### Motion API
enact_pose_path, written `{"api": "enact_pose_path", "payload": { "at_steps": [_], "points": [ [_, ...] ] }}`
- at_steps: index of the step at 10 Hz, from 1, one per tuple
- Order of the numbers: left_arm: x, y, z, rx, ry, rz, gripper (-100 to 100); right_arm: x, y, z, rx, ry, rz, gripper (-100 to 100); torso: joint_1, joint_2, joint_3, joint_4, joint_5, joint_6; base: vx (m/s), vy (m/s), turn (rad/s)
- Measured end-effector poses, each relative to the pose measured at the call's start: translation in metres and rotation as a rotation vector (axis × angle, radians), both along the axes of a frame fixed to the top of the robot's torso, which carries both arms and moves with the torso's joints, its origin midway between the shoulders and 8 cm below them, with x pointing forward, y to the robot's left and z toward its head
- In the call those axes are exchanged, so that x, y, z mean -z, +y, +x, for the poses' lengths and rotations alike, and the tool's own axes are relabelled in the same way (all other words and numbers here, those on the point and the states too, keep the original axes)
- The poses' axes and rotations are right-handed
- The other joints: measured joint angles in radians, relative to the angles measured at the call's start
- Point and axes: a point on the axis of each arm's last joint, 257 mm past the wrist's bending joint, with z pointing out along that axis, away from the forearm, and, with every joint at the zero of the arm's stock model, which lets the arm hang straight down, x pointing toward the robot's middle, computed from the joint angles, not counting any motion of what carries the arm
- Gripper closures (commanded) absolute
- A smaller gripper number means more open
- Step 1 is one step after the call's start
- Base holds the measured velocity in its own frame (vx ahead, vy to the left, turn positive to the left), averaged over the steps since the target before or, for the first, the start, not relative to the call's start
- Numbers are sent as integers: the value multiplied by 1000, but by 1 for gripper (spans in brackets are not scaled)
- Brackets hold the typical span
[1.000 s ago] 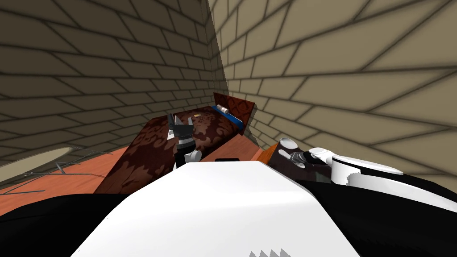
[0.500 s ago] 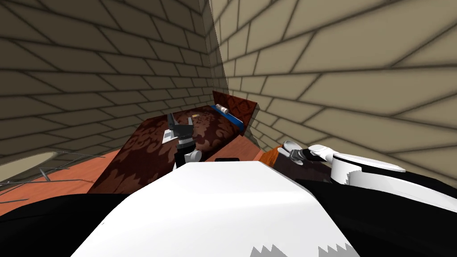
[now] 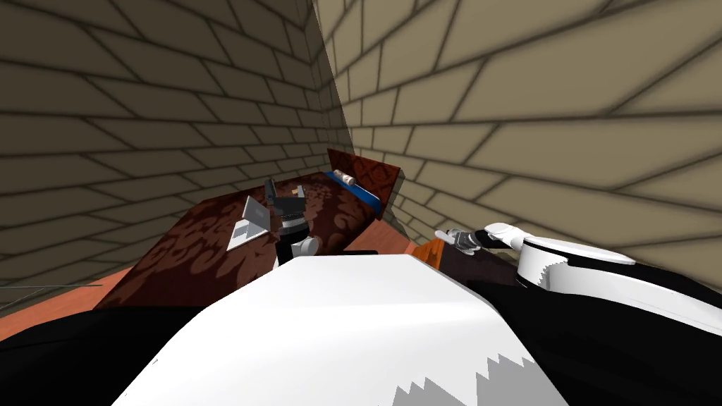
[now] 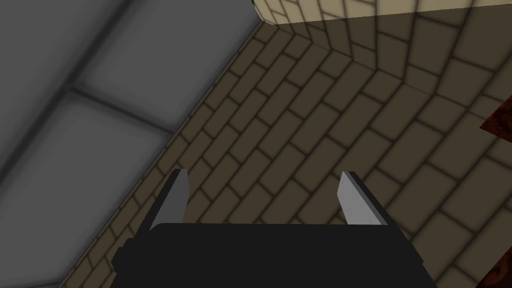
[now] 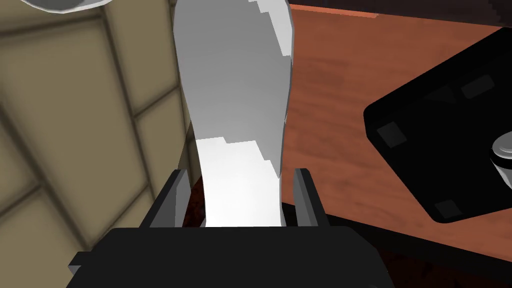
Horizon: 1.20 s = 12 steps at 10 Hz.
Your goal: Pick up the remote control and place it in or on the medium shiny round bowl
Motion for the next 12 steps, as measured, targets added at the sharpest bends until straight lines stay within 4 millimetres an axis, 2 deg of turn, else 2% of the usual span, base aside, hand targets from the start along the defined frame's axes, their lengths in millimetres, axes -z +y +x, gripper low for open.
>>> {"api": "enact_pose_path", "payload": {
  "at_steps": [3, 7, 10, 12],
  "points": [
    [0, 0, 0, 0, 0, 0, 0, 0, 10, 6, -38, 11, 23, 100, -3, 10, 5, 1, 0, 2, 176, -85, -101],
    [0, 0, 0, 0, 0, 0, 0, 6, 25, 7, -90, 41, 51, 100, -5, 9, 5, 1, -1, 3, 196, -107, -108],
    [0, 0, 0, 0, 0, 0, 0, 12, 35, 3, -112, 59, 69, 100, -4, 16, 9, 2, 0, 4, 127, -88, -139],
    [0, 0, 0, 0, 0, 0, 0, 20, 43, -2, -135, 84, 87, 100, -6, 13, 7, 2, -1, 6, 211, -124, -232]
  ]
}}
